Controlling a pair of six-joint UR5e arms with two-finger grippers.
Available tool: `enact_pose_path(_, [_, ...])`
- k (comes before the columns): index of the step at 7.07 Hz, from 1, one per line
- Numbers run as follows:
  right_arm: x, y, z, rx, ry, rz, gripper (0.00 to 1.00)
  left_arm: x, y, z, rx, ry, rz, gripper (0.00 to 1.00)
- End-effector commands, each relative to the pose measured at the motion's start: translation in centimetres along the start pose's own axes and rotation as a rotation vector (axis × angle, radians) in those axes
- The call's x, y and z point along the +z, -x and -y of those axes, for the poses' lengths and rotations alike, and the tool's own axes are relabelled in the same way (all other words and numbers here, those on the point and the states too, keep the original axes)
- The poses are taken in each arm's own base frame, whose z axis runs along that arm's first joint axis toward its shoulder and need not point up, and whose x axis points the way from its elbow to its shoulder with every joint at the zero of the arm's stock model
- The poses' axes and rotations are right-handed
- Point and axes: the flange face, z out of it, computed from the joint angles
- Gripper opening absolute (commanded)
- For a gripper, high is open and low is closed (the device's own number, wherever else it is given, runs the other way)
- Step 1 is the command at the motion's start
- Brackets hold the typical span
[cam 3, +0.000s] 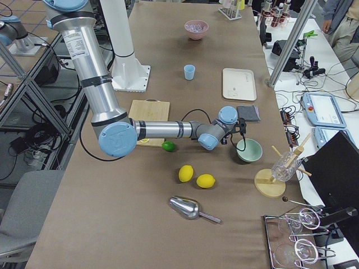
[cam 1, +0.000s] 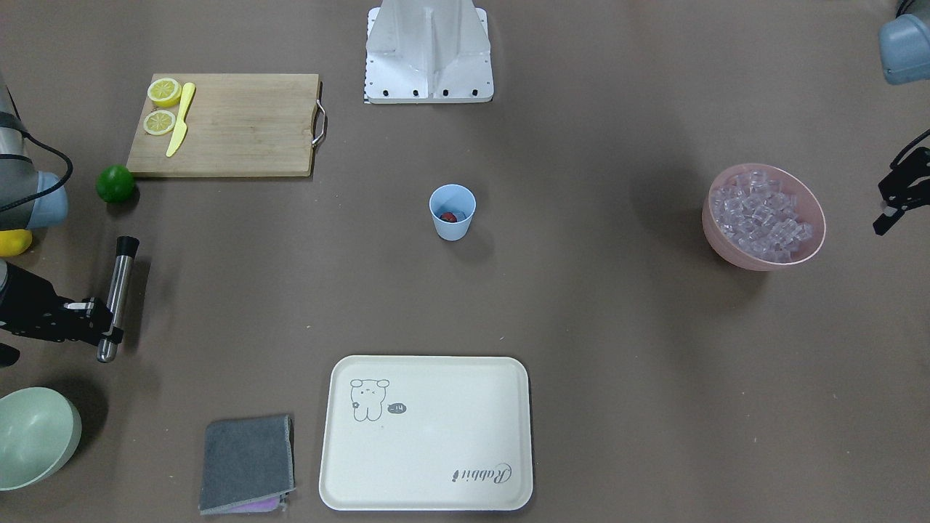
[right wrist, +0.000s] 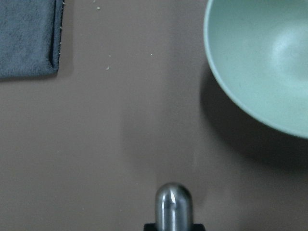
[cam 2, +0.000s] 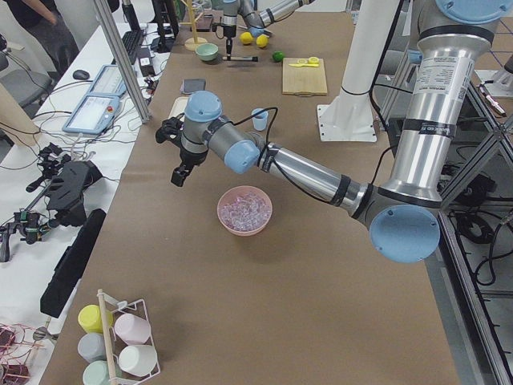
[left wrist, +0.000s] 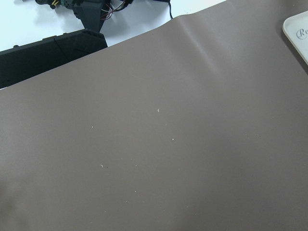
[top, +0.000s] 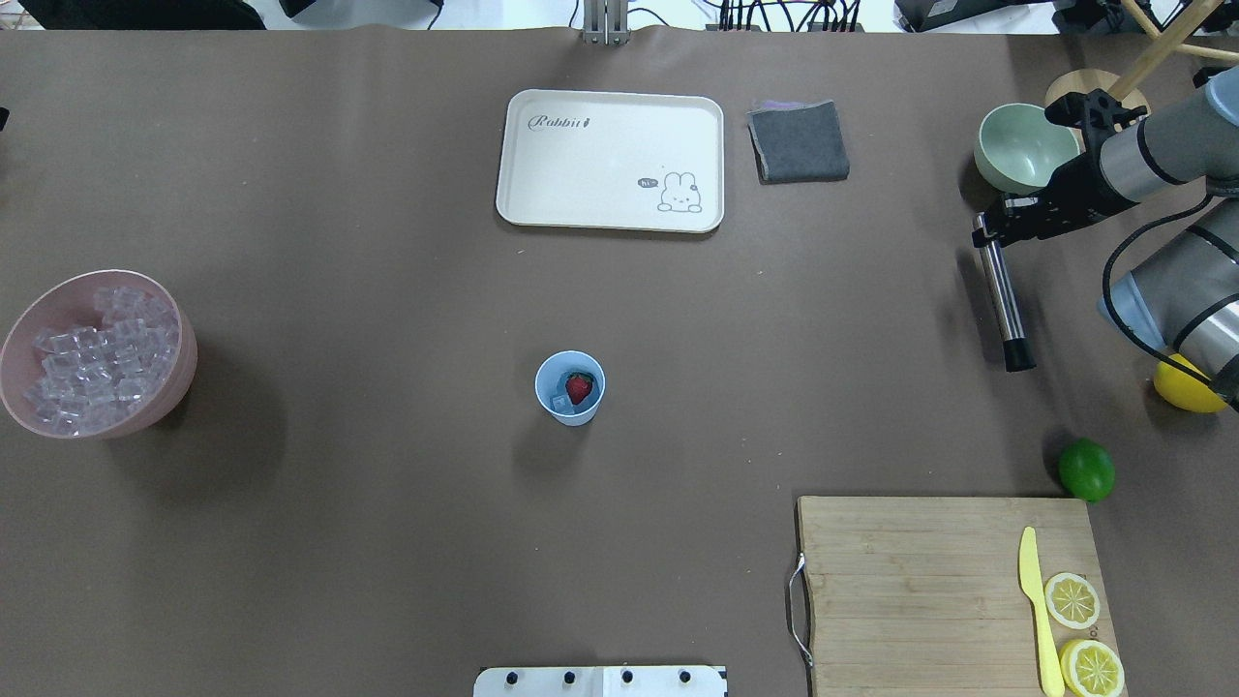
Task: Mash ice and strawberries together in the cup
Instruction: 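Lower the muddler onto the table with the right gripper, then open the right gripper and raise it away from the muddler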
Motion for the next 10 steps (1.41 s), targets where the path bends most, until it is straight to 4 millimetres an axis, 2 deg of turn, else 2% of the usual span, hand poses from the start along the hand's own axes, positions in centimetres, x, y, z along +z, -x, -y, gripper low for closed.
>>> enact_pose_path(1, [0.3,0.5,-0.1,-0.002,0.010,0.000,0.85,-0.7,0.5,0.0,-0.007,-0.012,0.011,0.97])
enact_pose_path(2, [0.3,0.4,-0.2,-0.008,0.015,0.003,0.89,-0.9,0.8,-0.1,-0.012,-0.013,0.015,0.97])
enact_pose_path(3, [-0.4,1.2,0.1,-0.017,0.018,0.026,0.99,-1.2,1.1,-0.1,-0.017,-0.017,0.019,0.97])
enact_pose_path(4, [-1.8,2.3,1.2,-0.018,0.022,0.052,1.00,-1.3,1.6,-0.3,-0.026,-0.015,0.020,0.97])
enact_pose_path(5, [-4.4,4.2,3.0,-0.007,0.013,0.054,1.00,-1.0,1.9,-0.5,-0.036,-0.005,0.018,0.97])
enact_pose_path(6, [-7.7,5.0,5.4,-0.016,0.016,0.068,1.00,-1.8,2.9,-1.1,-0.081,0.017,0.030,0.97])
enact_pose_path(8, [-13.8,4.4,9.7,-0.087,-0.008,0.028,1.00,-4.7,6.0,-2.1,-0.210,0.048,0.010,0.97])
enact_pose_path(9, [-17.3,3.9,11.4,-0.112,-0.022,0.001,1.00,-5.7,8.7,-4.9,-0.291,0.062,-0.003,0.97])
enact_pose_path(10, [-20.2,2.4,11.6,-0.121,-0.048,-0.014,1.00,-6.0,10.7,-5.7,-0.331,0.062,0.010,0.97])
